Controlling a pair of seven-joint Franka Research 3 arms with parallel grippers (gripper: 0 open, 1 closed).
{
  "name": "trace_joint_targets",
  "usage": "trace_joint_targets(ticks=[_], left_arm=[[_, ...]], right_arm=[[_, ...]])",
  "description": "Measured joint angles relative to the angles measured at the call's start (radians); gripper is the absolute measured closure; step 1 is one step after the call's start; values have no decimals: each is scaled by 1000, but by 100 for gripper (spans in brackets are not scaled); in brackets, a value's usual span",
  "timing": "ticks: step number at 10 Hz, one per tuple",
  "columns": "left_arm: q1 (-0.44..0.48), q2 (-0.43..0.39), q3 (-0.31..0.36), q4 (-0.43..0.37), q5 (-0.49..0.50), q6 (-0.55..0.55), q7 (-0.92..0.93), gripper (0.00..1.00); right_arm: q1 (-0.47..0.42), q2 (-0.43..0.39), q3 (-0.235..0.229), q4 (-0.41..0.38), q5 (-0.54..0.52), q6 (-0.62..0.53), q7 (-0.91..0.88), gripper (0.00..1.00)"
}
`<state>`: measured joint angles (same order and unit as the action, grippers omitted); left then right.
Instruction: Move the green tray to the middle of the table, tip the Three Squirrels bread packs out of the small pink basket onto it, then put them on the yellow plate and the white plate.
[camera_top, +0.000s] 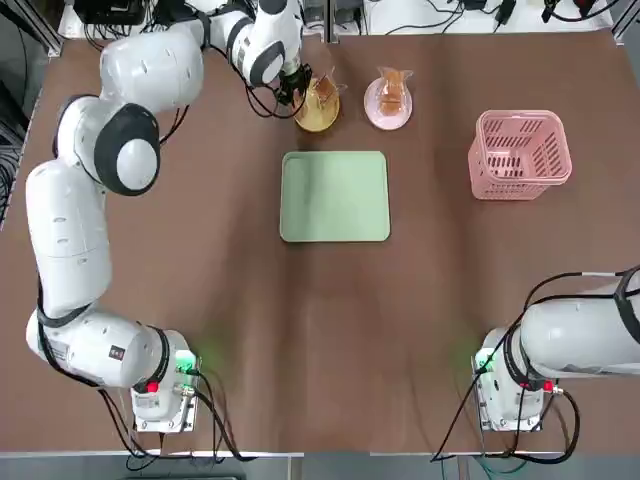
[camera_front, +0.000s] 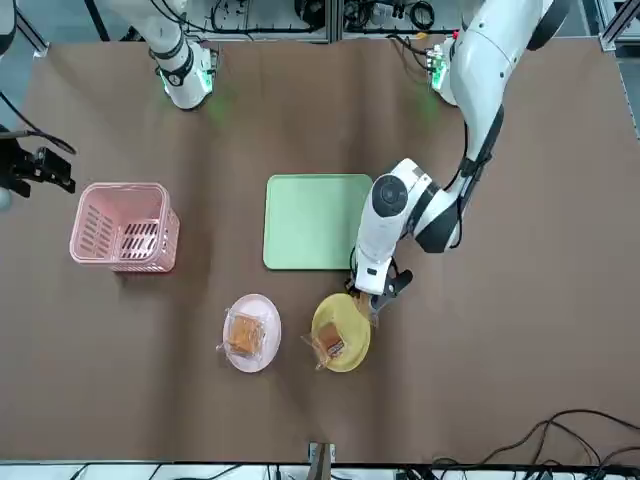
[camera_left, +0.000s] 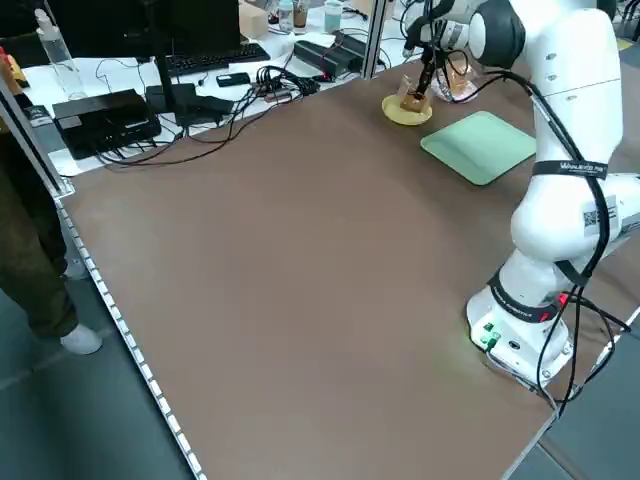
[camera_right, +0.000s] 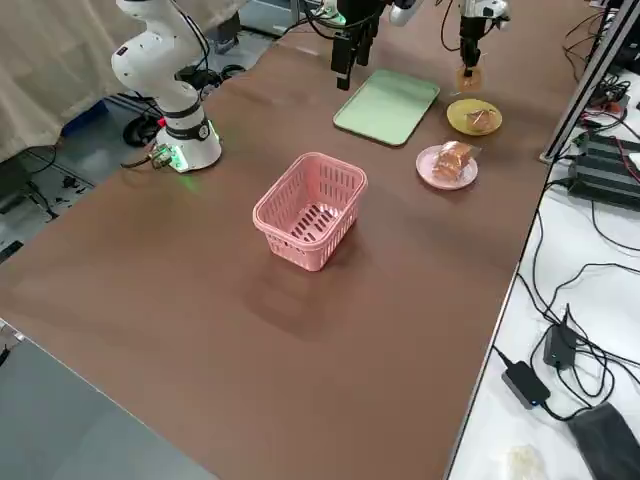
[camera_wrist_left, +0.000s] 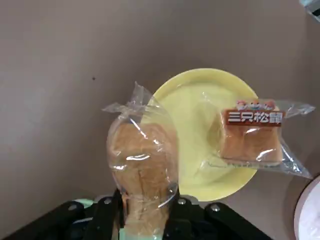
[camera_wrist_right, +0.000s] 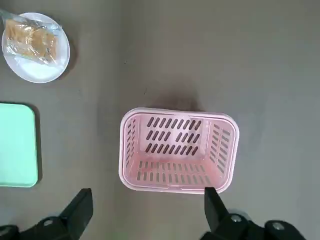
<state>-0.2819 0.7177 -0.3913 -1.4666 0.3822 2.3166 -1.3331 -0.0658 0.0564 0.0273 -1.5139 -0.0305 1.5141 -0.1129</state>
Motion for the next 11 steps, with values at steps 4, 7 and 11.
trace_joint_targets(ticks=[4, 7, 11], left_arm=[[-10, 99, 17, 116, 0, -1, 16, 65], [-48, 131, 44, 160, 0, -1, 16, 64], [-60, 164, 44, 187, 0, -1, 17, 63]], right_arm=[[1, 0, 1, 0, 1, -1, 0, 1], [1, 0, 1, 0, 2, -1, 0, 1], [1, 0, 1, 0, 2, -1, 0, 1]])
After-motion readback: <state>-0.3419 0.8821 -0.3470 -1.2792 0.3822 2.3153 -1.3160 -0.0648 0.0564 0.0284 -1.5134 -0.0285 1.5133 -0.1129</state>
